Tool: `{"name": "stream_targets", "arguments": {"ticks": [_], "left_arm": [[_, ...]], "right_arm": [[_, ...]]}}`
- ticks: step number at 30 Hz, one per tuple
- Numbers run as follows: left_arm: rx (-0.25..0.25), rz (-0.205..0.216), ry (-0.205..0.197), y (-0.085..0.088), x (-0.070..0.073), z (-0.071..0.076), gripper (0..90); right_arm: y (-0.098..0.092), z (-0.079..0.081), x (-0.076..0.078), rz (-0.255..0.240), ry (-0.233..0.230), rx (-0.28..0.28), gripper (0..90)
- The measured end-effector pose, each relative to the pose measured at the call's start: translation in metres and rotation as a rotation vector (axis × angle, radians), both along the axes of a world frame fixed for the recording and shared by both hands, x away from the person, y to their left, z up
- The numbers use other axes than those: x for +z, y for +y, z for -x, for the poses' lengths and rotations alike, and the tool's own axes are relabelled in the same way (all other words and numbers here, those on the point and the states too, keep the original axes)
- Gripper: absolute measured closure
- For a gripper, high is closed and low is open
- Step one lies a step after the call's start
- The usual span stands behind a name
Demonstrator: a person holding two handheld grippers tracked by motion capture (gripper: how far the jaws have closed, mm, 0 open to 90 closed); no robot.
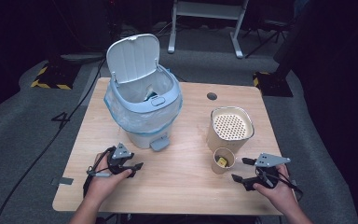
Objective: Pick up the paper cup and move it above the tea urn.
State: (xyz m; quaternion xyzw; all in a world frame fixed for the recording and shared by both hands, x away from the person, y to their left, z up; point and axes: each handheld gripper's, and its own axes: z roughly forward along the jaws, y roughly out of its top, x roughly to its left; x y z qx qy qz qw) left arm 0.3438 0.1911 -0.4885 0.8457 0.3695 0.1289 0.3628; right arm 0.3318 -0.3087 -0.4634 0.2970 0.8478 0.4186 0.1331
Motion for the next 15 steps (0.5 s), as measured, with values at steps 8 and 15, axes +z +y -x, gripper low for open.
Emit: {"name": "stream_targets", "arguments": {"ticks": [8, 15], "left_arm": [[0.008, 0.000, 0.026, -0.003, -0.011, -0.002, 39.7], [-0.002, -0.002, -0.004, -0.007, -0.015, -0.002, 30.2]], "right_arm": [[0.027, -0.003, -0.006, -0.024, -0.032, 0.052, 15.9], [0.040, -0.010, -0.020, -0.021, -0.109, 0.035, 15.5]]}}
